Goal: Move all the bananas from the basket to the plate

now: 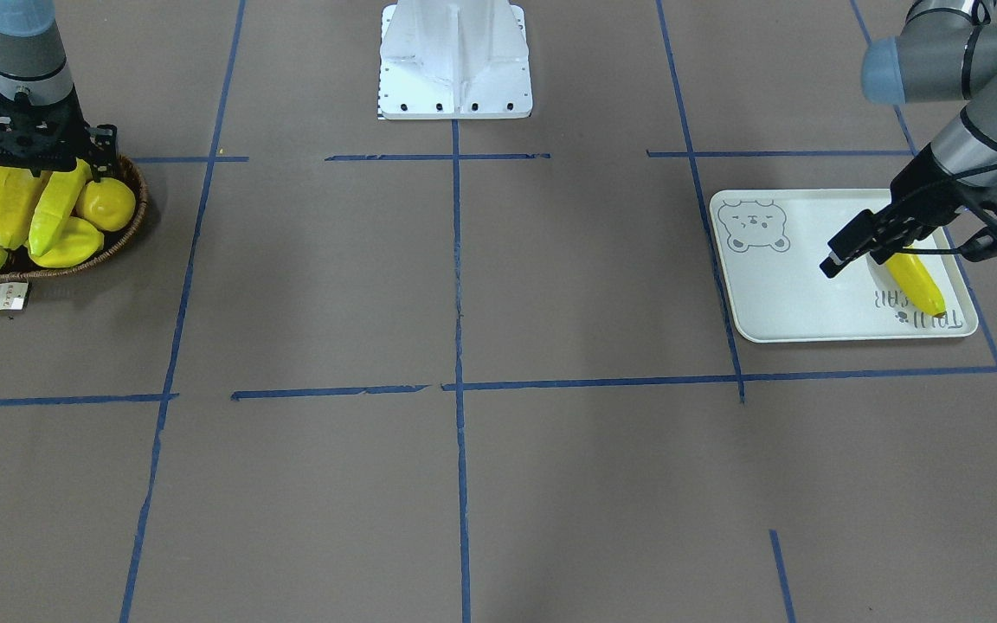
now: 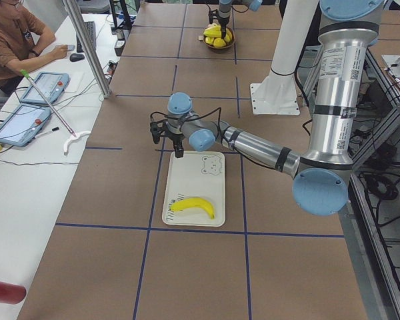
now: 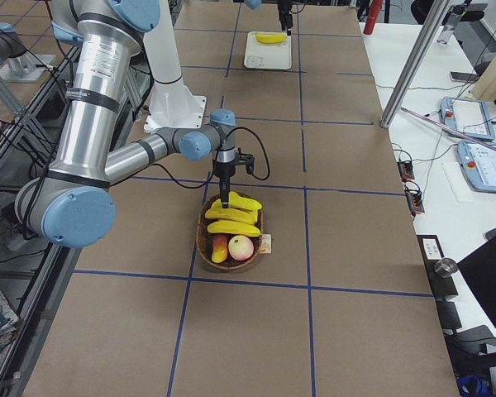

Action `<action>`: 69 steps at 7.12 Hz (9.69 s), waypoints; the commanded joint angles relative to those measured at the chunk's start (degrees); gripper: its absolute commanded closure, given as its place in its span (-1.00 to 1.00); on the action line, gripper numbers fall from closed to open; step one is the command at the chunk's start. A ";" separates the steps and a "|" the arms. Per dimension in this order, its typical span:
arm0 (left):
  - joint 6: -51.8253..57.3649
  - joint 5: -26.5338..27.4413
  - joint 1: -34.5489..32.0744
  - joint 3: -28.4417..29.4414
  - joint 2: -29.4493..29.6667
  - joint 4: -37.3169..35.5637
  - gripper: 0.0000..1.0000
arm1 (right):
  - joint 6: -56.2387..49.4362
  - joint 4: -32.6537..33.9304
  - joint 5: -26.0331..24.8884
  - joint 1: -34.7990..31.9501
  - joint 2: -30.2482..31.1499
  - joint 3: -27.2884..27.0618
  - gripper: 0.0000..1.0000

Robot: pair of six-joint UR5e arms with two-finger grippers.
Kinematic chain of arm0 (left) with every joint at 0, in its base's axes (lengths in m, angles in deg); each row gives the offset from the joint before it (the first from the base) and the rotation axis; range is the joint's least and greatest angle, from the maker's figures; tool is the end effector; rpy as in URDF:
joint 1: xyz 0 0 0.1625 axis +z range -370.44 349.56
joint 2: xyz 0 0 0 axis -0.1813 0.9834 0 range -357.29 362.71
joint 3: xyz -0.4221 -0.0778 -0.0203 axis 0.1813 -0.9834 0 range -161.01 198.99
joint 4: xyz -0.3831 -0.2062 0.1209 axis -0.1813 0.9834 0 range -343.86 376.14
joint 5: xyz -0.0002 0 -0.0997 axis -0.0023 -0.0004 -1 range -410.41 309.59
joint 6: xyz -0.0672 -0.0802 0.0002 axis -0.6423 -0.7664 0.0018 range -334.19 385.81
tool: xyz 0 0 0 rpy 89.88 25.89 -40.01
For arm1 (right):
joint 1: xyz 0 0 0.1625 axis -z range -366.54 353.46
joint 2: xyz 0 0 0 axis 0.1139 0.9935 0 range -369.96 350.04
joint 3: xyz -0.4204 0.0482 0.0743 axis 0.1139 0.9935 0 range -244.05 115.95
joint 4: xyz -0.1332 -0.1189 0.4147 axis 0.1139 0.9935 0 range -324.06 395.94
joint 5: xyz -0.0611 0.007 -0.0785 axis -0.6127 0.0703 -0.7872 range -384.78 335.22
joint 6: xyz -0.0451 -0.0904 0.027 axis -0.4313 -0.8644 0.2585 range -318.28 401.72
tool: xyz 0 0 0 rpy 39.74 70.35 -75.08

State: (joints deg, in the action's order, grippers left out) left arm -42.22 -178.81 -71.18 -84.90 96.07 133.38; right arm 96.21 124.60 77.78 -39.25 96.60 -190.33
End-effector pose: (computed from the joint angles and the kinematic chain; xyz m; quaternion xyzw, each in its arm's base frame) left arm 0.2171 -0.5270 0.4522 0.0077 0.4695 -0.1726 0.8659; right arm -0.2881 -0.3164 0.4882 0.0128 -0.2107 -0.0439 0.9765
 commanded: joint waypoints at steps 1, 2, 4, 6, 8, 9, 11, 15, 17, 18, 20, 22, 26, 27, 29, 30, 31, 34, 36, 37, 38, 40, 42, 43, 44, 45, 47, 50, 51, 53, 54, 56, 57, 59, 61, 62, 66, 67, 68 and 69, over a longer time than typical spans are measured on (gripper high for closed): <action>0.00 0.00 0.00 0.00 -0.01 0.00 -1.00 | 0.01 0.01 0.01 0.02 0.05 -0.02 0.02; 0.00 0.00 0.00 0.00 0.07 0.00 -1.00 | 0.01 0.01 0.01 0.02 0.05 -0.11 0.20; 0.00 0.00 0.00 0.09 -0.01 0.00 -0.99 | 0.01 0.01 0.01 -0.07 0.05 -0.46 0.73; 0.00 -0.09 0.00 0.09 -0.01 0.00 -0.99 | 0.01 0.62 0.01 -0.33 0.40 -2.29 0.94; 0.00 0.00 0.00 0.09 -0.01 0.00 -0.99 | 0.00 2.99 0.01 -0.25 0.41 -4.14 0.99; 0.00 0.00 0.00 0.09 -0.01 0.00 -0.99 | -0.08 3.09 0.09 -0.42 0.49 -4.85 0.99; 0.00 -0.09 0.00 0.09 -0.01 0.00 -0.99 | -0.87 5.35 3.31 -2.69 0.23 -7.56 1.00; -0.61 -0.26 0.35 0.00 1.03 0.26 -0.99 | -7.64 5.55 21.07 -14.04 -7.02 -10.57 1.00; -2.10 -0.44 0.44 -0.09 5.24 0.70 -0.99 | -7.55 5.11 26.35 -13.96 -16.25 -10.04 1.00; -2.11 -3.05 0.70 -0.09 8.22 0.96 -0.99 | -7.55 5.11 27.68 -13.87 -20.73 -9.34 1.00; -4.63 -5.44 1.14 0.00 10.71 11.69 -0.99 | -4.33 5.02 31.02 -13.78 -28.21 -8.63 1.00; -21.25 -4.58 10.16 1.66 15.25 24.64 -0.99 | 1.74 4.94 31.65 -12.82 -37.08 -5.49 1.00; -35.75 5.52 18.27 1.41 25.63 29.52 -0.98 | 12.90 -12.06 23.09 -1.79 -41.51 -0.38 1.00; -37.51 5.62 19.41 0.71 26.52 29.62 -0.98 | 13.01 -12.81 19.90 1.13 -41.78 -0.20 1.00; -38.31 5.80 24.23 0.62 28.81 29.62 -0.96 | 13.01 -12.91 17.76 2.56 -43.62 0.59 1.00; -38.32 7.10 25.04 0.70 29.77 29.62 -0.96 | 12.93 -12.91 17.67 2.65 -43.63 0.60 0.99; -38.32 8.77 26.09 0.88 29.87 29.62 -0.93 | 12.93 -12.91 17.76 2.91 -43.63 0.60 0.99; -38.32 8.88 28.91 0.88 29.87 29.62 -0.78 | 12.93 -12.99 17.67 3.00 -43.63 0.60 0.99; -38.32 8.88 29.18 0.88 29.87 29.62 -0.21 | 12.93 -12.91 17.67 3.00 -43.72 0.60 0.99; -38.41 8.88 29.09 0.62 29.78 29.62 0.57 | 12.84 -12.91 17.76 3.00 -43.63 0.60 0.99; -38.49 8.79 29.09 0.62 29.52 29.53 1.00 | 12.84 -12.99 17.67 3.00 -43.72 0.68 0.95; -38.49 8.79 29.09 0.62 29.34 29.44 1.00 | 12.92 -12.91 17.58 3.09 -43.72 0.68 -0.47; -38.32 8.79 28.92 0.62 29.17 29.44 1.00 | 14.15 -12.99 17.50 3.00 -43.72 0.25 -1.00; -38.23 8.79 28.83 0.62 29.08 29.18 1.00 | 14.33 -12.99 17.32 2.92 -43.72 0.07 -1.00; -38.14 8.61 28.05 0.70 28.64 27.79 1.00 | 14.59 -12.91 16.45 2.74 -43.63 -0.28 -1.00; -38.06 8.35 26.65 0.62 27.68 23.25 1.00 | 16.07 -12.82 16.01 2.39 -43.28 -0.54 -1.00; -36.39 6.96 20.16 0.36 22.86 14.97 1.00 | 16.26 -12.82 15.74 0.46 -41.09 -1.33 -1.00; -17.46 2.46 11.44 -2.01 10.69 9.49 1.00 | 16.26 -12.29 10.93 0.28 -37.24 -2.39 -1.00; -11.83 2.46 8.73 -2.11 5.05 9.49 1.00 | 16.26 -12.12 9.69 0.02 -34.95 -2.74 -1.00; -1.55 2.99 2.85 -1.67 -4.79 9.40 1.00 | 16.26 -12.03 8.72 -1.73 -31.60 -2.83 -1.00; 0.60 3.34 2.03 -0.71 -7.72 9.40 1.00 | 16.26 -12.03 8.62 -2.18 -30.89 -2.74 -1.00; 0.62 4.74 2.37 0.70 -11.25 9.32 1.00 | 16.26 -11.94 7.75 -2.18 -30.27 -2.39 -1.00; 0.53 7.18 2.63 3.23 -10.39 9.32 1.00 | 16.26 -11.94 7.13 -2.09 -30.18 -2.13 -1.00; 0.35 7.21 2.72 5.53 -9.77 9.32 1.00 | 16.26 -11.94 7.04 -2.01 -30.27 -2.13 -1.00; 0.00 7.29 3.77 5.88 -9.77 9.32 1.00 | 16.26 -11.94 6.95 -2.09 -30.18 -2.13 -1.00; 0.09 7.29 5.26 6.32 -9.77 9.32 0.85 | 16.26 -11.94 6.95 -2.18 -29.75 -2.39 -1.00; 0.71 7.47 5.89 6.42 -11.00 9.40 0.13 | 16.26 -11.94 6.86 -2.62 -29.65 -2.13 -1.00; 0.79 7.56 5.98 6.85 -11.09 9.40 0.12 | 16.26 -11.94 6.95 -2.62 -29.74 -2.21 -1.00; 0.79 8.08 5.98 7.03 -11.09 9.49 -0.96 | 16.26 -11.94 6.95 -2.62 -29.74 -2.22 -1.00; 1.05 9.48 5.98 6.94 -11.35 9.66 -0.99 | 16.26 -11.94 6.86 -2.62 -29.57 -2.13 -1.00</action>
State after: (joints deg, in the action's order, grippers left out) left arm -41.37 -170.54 -65.22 -78.00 84.94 142.89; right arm 112.47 112.66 84.70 -41.87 66.91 -192.52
